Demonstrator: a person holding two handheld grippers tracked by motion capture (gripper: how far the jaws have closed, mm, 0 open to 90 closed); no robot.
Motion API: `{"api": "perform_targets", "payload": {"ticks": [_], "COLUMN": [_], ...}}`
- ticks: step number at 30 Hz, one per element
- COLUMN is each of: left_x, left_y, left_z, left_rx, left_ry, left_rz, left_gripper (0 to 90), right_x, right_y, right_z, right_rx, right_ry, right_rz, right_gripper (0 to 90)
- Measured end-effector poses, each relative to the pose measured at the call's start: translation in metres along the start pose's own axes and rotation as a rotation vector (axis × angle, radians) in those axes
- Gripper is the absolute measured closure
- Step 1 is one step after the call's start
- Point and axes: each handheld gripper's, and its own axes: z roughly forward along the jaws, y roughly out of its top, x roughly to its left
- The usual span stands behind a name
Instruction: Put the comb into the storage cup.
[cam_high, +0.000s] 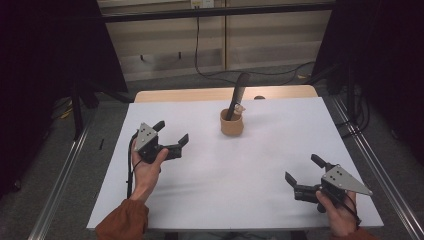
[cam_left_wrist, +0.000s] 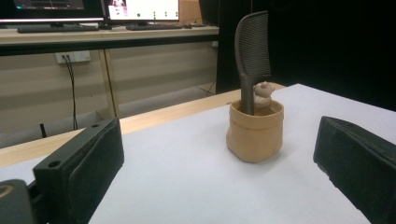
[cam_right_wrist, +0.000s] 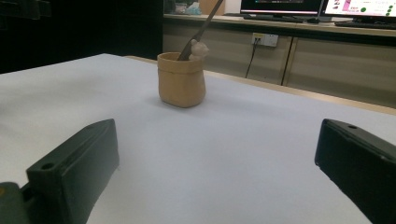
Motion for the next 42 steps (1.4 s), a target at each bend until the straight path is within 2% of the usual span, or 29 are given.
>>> {"api": "perform_targets", "payload": {"ticks": [3,6,12,16,19,22,27,32,36,39,42], "left_x": [-0.002,-0.005,-0.007,-0.006,-0.006,-0.008,-0.012,-0.015,-0.015,-0.017,-0.018], "left_y": [-0.001,-0.001,-0.005,-0.010,-0.012,-0.012,-0.012,-0.015,-0.020,-0.026,-0.030], "left_z": [-0.005,-0.010,-0.019,-0.027,-0.034,-0.040,-0.049,-0.063,-0.066,-0.068,-0.071], "left_rx": [-0.001,-0.005,-0.002,-0.017,-0.004,0.001,-0.006,-0.047,-0.042,-0.022,-0.022], "left_ry": [-0.016,0.002,0.020,0.035,0.043,0.027,0.045,0.073,0.080,0.088,0.095], "left_rz": [-0.001,0.008,-0.009,-0.027,-0.032,-0.043,-0.025,-0.028,-0.033,-0.005,-0.027], "left_gripper": [2.0,2.3,2.7,2.7,2.7,2.7,2.8,2.9,2.9,3.1,4.2], "right_x": [0.000,0.000,0.000,0.000,0.000,0.000,0.000,0.000,0.000,0.000,0.000], "right_y": [0.000,0.000,0.000,0.000,0.000,0.000,0.000,0.000,0.000,0.001,0.000], "right_z": [0.000,0.000,-0.001,0.000,0.001,0.001,0.000,0.000,0.000,0.000,0.000], "right_rx": [-0.001,-0.001,-0.001,0.000,0.000,-0.001,-0.001,-0.001,-0.001,-0.003,-0.002], "right_ry": [-0.001,0.000,0.000,-0.003,-0.004,-0.004,-0.004,-0.005,-0.004,-0.004,-0.005], "right_rz": [-0.002,-0.003,-0.004,-0.004,-0.004,-0.004,-0.006,-0.006,-0.005,-0.007,-0.004], "right_gripper": [0.0,0.0,0.0,0.0,0.0,0.0,0.0,0.0,0.0,0.0,0.0]}}
